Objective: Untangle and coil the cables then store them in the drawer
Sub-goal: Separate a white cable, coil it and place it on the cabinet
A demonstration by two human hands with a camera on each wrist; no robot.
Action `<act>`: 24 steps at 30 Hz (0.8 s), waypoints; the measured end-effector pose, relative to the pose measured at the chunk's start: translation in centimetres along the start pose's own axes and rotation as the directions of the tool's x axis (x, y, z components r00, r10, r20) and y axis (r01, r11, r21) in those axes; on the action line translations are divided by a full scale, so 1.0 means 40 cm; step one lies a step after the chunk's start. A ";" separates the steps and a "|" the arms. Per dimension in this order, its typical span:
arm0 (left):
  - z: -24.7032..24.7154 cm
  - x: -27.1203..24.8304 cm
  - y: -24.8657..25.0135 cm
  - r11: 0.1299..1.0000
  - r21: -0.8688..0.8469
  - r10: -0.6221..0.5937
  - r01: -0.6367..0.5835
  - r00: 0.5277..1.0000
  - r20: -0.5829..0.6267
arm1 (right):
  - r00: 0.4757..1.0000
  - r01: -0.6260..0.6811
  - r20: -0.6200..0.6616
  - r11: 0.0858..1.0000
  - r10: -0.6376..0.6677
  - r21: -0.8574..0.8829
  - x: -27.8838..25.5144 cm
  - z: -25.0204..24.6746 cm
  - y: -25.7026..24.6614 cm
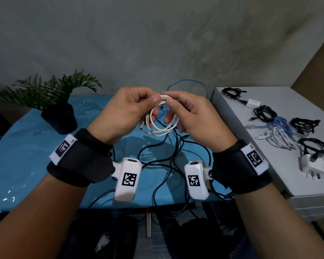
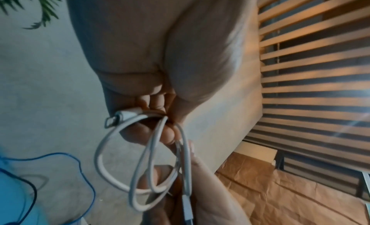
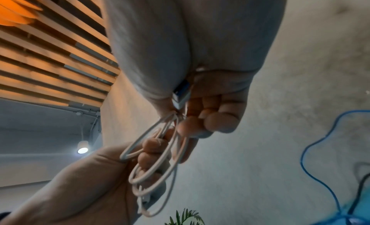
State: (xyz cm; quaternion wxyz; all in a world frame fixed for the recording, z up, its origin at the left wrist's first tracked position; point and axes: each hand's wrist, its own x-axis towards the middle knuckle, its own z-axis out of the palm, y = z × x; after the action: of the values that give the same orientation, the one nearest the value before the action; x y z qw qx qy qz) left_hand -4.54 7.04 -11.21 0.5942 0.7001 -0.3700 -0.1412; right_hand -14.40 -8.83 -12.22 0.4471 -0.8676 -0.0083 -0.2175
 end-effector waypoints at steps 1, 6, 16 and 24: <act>-0.001 0.001 -0.002 0.999 -0.036 -0.015 0.015 1.000 -0.001 | 1.000 -0.016 0.005 1.000 0.016 0.019 0.000 0.003 0.001; 0.003 0.000 0.000 0.996 -0.079 -0.046 0.044 0.999 -0.021 | 0.997 -0.033 -0.065 0.999 0.036 0.038 0.000 0.015 0.003; 0.023 -0.003 -0.010 0.865 0.490 0.096 -0.106 0.994 0.047 | 0.949 0.057 -0.303 0.993 -0.085 -0.100 -0.001 0.047 0.012; 0.027 -0.005 -0.003 0.972 0.234 0.033 -0.023 0.999 -0.040 | 0.976 0.030 -0.216 0.979 0.015 0.203 0.007 0.081 0.014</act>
State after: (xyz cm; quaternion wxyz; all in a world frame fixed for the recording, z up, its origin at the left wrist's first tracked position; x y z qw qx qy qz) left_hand -5.32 6.40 -11.67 0.5178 0.7627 -0.3807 -0.0729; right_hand -12.82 -6.67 -14.19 0.5316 -0.7880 0.0147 -0.3101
